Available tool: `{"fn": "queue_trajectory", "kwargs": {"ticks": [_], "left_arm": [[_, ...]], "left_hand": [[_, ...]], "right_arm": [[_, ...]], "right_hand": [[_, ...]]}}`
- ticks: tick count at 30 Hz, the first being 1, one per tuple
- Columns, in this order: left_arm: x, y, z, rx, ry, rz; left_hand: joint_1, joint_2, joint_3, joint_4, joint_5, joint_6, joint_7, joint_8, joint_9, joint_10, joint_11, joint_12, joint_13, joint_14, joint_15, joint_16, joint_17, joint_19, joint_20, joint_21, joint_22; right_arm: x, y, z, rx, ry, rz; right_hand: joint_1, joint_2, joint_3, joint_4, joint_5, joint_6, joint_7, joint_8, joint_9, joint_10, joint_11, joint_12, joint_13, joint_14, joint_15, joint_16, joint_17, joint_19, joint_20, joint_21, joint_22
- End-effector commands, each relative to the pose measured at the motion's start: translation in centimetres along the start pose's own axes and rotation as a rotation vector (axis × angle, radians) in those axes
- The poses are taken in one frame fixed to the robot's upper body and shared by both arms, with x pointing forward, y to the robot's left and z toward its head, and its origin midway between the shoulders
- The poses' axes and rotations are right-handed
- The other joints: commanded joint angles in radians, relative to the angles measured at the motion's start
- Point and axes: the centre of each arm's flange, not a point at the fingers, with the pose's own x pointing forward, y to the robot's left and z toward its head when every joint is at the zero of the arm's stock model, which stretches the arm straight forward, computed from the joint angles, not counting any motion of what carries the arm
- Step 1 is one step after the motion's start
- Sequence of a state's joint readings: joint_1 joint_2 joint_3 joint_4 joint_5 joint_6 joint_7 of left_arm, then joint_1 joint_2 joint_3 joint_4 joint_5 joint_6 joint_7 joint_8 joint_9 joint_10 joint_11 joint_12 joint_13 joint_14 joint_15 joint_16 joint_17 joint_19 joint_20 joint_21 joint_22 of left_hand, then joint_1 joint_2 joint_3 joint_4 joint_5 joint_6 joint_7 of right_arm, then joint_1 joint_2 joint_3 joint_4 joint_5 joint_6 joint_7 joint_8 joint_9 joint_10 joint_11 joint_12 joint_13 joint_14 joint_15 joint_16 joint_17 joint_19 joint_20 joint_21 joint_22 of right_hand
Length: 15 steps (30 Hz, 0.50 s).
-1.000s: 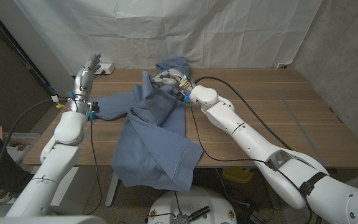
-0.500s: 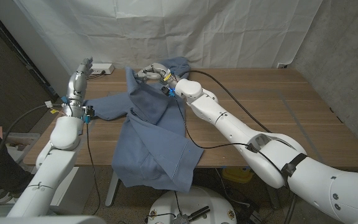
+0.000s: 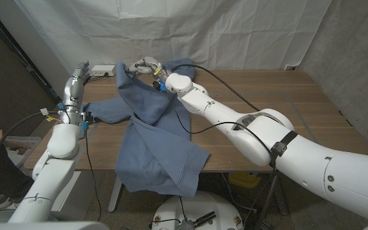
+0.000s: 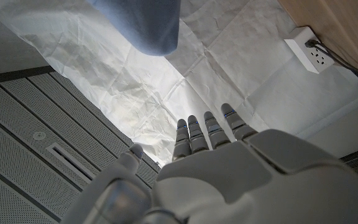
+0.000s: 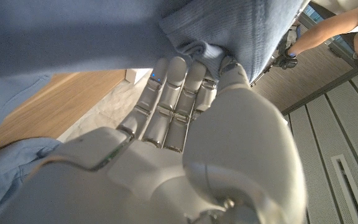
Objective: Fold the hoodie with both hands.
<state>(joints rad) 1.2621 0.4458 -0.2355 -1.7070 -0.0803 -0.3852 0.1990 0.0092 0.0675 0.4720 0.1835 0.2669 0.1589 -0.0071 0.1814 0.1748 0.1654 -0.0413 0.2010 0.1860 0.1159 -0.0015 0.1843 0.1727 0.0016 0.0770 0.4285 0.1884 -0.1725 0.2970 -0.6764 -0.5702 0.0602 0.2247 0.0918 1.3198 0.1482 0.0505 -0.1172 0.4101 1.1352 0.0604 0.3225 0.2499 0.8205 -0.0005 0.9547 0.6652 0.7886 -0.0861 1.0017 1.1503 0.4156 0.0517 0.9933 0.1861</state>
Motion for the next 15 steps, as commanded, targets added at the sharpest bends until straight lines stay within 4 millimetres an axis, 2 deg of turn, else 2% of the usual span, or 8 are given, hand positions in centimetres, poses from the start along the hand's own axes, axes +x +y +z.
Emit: {"fn": "queue_trajectory", "kwargs": {"ticks": [1, 5, 10, 15], "left_arm": [[-1.3, 1.0, 0.0, 0.001, -0.008, 0.036], [-2.0, 1.2, -0.1, -0.001, -0.007, 0.053], [-2.9, 1.6, -0.1, 0.001, -0.007, 0.076], [-3.5, 2.0, 0.0, 0.013, -0.012, 0.09]], "left_hand": [[0.002, 0.098, 0.008, 0.0, 0.008, 0.001, 0.0, 0.003, 0.003, -0.002, 0.001, -0.001, 0.001, 0.003, -0.001, -0.001, 0.001, 0.005, 0.003, -0.006, 0.003], [0.002, 0.098, 0.009, -0.001, 0.007, 0.002, 0.0, 0.003, 0.003, -0.002, 0.002, -0.001, 0.001, 0.002, -0.001, -0.001, 0.001, 0.005, 0.003, -0.007, 0.003], [0.002, 0.098, 0.009, -0.001, 0.007, 0.002, 0.0, 0.003, 0.003, -0.003, 0.002, -0.001, 0.001, 0.002, -0.001, -0.001, 0.001, 0.005, 0.003, -0.008, 0.003], [0.002, 0.098, 0.009, -0.001, 0.007, 0.002, 0.001, 0.003, 0.003, -0.003, 0.001, -0.001, 0.001, 0.003, -0.002, -0.001, 0.001, 0.004, 0.003, -0.008, 0.003]], "right_arm": [[2.1, 2.5, 0.6, -0.068, 0.176, 0.004], [2.8, 2.7, 1.7, -0.096, 0.248, -0.022], [3.5, 2.8, 3.6, -0.169, 0.271, -0.064], [3.8, 3.4, 4.7, -0.198, 0.254, -0.085]], "right_hand": [[-0.006, 0.003, 0.006, -0.001, 0.005, 0.013, -0.004, 0.035, 0.171, 0.005, 0.0, -0.004, 0.003, 0.008, -0.094, 0.0, 0.003, 0.006, -0.004, 0.005, 0.0], [-0.008, 0.003, 0.008, 0.0, 0.005, 0.011, -0.005, 0.033, 0.172, 0.005, 0.0, -0.006, 0.002, 0.009, -0.096, -0.001, 0.007, 0.004, -0.004, 0.007, 0.0], [-0.009, 0.002, 0.01, -0.001, 0.004, 0.012, -0.005, 0.032, 0.175, 0.008, 0.0, -0.008, 0.001, 0.01, -0.094, -0.002, 0.006, 0.003, -0.005, 0.01, 0.0], [-0.01, 0.002, 0.011, 0.0, 0.004, 0.011, -0.002, 0.031, 0.176, 0.007, 0.001, -0.009, 0.003, 0.008, -0.094, -0.004, 0.008, 0.004, -0.005, 0.013, 0.0]]}}
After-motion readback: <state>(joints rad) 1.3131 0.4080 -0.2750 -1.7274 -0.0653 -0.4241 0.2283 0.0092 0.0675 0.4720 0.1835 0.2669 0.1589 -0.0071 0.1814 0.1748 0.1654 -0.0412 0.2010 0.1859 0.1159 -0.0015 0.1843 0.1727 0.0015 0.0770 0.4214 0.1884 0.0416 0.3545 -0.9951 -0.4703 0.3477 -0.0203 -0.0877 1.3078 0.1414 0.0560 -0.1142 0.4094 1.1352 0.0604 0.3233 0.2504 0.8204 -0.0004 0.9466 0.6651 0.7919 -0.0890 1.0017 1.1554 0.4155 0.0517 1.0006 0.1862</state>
